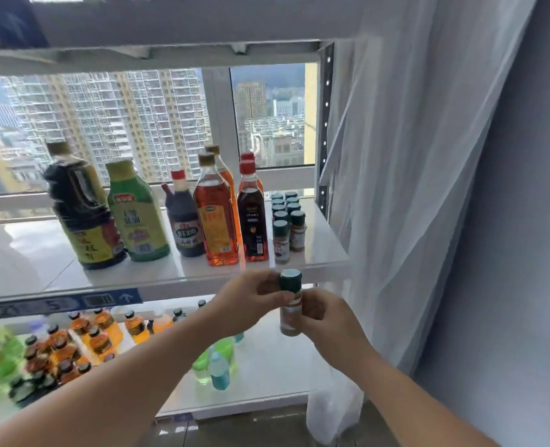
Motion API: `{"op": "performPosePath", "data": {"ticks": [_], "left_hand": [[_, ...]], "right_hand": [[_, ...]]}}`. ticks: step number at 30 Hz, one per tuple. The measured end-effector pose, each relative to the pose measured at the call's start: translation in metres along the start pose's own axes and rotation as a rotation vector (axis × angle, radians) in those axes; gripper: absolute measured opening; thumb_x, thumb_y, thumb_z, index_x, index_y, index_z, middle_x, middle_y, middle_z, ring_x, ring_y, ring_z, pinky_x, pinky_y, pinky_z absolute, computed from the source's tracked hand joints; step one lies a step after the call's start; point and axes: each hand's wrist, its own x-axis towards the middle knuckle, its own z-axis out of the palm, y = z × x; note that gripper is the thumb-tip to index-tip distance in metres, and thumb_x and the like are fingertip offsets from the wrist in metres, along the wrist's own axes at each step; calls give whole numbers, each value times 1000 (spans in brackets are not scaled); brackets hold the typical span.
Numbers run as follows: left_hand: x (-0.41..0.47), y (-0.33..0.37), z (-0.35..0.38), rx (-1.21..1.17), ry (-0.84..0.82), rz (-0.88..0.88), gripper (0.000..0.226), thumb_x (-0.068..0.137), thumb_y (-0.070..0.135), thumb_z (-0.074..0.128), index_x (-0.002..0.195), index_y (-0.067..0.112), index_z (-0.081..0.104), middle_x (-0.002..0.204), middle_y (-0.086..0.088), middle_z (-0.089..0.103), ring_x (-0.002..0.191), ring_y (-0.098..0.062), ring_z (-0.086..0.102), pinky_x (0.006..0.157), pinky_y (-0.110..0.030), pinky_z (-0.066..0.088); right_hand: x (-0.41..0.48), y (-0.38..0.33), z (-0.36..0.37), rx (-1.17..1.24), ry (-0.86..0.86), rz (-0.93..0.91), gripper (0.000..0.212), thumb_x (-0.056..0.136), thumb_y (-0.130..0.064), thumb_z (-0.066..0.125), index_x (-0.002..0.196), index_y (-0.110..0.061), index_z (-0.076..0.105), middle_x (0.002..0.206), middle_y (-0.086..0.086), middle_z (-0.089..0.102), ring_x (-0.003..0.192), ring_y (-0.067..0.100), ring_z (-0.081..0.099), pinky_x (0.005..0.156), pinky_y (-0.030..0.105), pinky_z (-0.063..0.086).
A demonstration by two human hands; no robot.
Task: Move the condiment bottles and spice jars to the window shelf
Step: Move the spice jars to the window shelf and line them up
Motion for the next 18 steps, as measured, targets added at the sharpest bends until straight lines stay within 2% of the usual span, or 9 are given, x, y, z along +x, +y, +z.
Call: {"op": "performPosePath", "data": {"ticks": [4,7,9,11,15,18], "left_hand": [[-3,28,0,-13,33,-10,25,93,18,73,118,19,73,102,13,79,94,0,74,85,-22,55],[-10,35,12,-42,105,-7,21,94,16,71,115,22,73,93,18,78,82,8,70,72,-10,49],[-14,40,19,-43,139,-10,18,95,19,71,111,24,73,89,18,77,76,9,68,73,-13,48],[-16,46,22,-43,157,-8,18,94,22,72,112,23,74,92,17,77,79,8,69,74,-14,48],[-16,46,23,-55,164,-23,20,96,26,70,116,25,73,101,17,77,83,10,69,63,-5,47],[-11,39,17,-41,149,-68,25,96,31,70,120,24,71,106,16,77,89,5,70,64,-10,47]], "right_hand": [[2,-24,-15,-71,0,-33,24,90,-32,79,111,-22,73,96,-9,79,88,13,76,82,29,63],[-2,-29,-20,-72,-1,-40,27,89,-33,79,112,-20,73,97,-8,79,88,13,76,81,30,63],[-6,-31,-24,-62,-1,-40,28,89,-32,80,112,-18,72,96,-7,79,86,14,76,80,31,63],[-8,-35,-29,-53,-2,-45,26,89,-30,80,110,-16,72,94,-5,79,83,15,77,79,31,64],[-4,-36,-31,-27,3,-30,24,88,-22,81,108,-13,72,92,-1,79,79,18,78,78,33,64],[7,-33,-26,-5,17,-5,24,87,-20,82,108,-14,70,92,1,79,80,19,78,80,39,65]]}}
